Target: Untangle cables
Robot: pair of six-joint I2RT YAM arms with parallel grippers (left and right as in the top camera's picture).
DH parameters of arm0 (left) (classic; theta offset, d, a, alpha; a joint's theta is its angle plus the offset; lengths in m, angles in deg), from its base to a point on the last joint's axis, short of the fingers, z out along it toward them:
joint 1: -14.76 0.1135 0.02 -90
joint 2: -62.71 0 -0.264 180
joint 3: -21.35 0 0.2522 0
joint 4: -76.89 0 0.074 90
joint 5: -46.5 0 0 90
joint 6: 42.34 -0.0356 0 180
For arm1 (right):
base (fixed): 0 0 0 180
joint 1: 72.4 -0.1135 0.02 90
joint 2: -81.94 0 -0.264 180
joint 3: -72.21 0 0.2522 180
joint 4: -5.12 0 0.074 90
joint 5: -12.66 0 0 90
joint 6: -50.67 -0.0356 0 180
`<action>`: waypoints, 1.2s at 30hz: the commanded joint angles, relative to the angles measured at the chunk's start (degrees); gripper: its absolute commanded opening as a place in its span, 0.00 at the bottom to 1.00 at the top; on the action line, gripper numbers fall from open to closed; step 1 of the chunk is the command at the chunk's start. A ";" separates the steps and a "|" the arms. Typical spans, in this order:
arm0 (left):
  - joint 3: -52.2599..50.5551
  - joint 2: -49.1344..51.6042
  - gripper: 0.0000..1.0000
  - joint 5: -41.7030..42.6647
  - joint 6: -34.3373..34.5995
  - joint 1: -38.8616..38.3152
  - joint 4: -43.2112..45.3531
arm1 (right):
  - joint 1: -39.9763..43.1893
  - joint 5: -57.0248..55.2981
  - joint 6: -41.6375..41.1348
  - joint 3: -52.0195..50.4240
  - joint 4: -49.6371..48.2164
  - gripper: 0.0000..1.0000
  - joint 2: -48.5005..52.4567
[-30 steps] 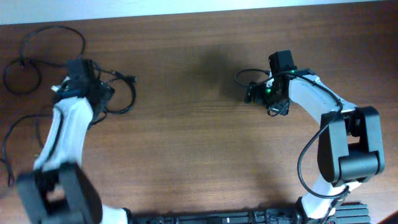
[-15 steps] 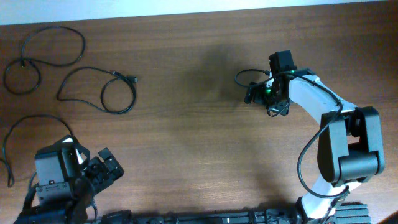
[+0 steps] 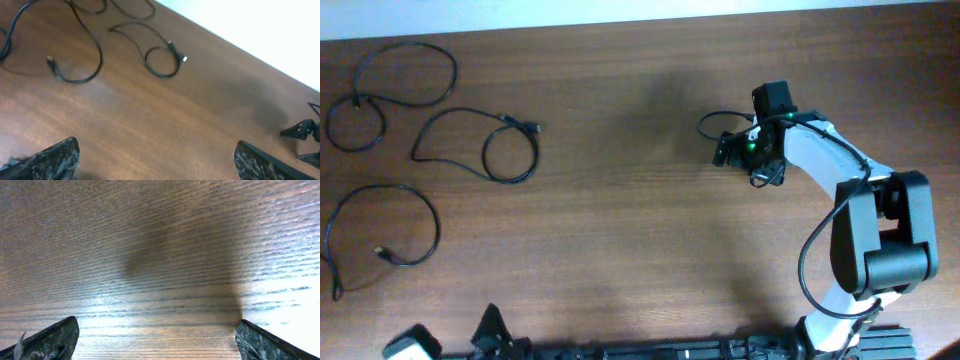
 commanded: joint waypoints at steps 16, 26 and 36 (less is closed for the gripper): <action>0.76 -12.28 0.99 -0.92 -0.31 -5.77 0.13 | -0.26 -0.50 -0.17 -0.13 0.02 0.99 -0.96; -3.37 -12.31 0.99 -4.02 -0.28 -5.81 8.90 | -0.26 -0.50 -0.17 -0.13 0.02 0.99 -0.96; -40.44 -12.28 0.99 -1.09 -6.58 -5.81 53.88 | -0.26 -0.50 -0.17 -0.13 0.02 0.99 -0.96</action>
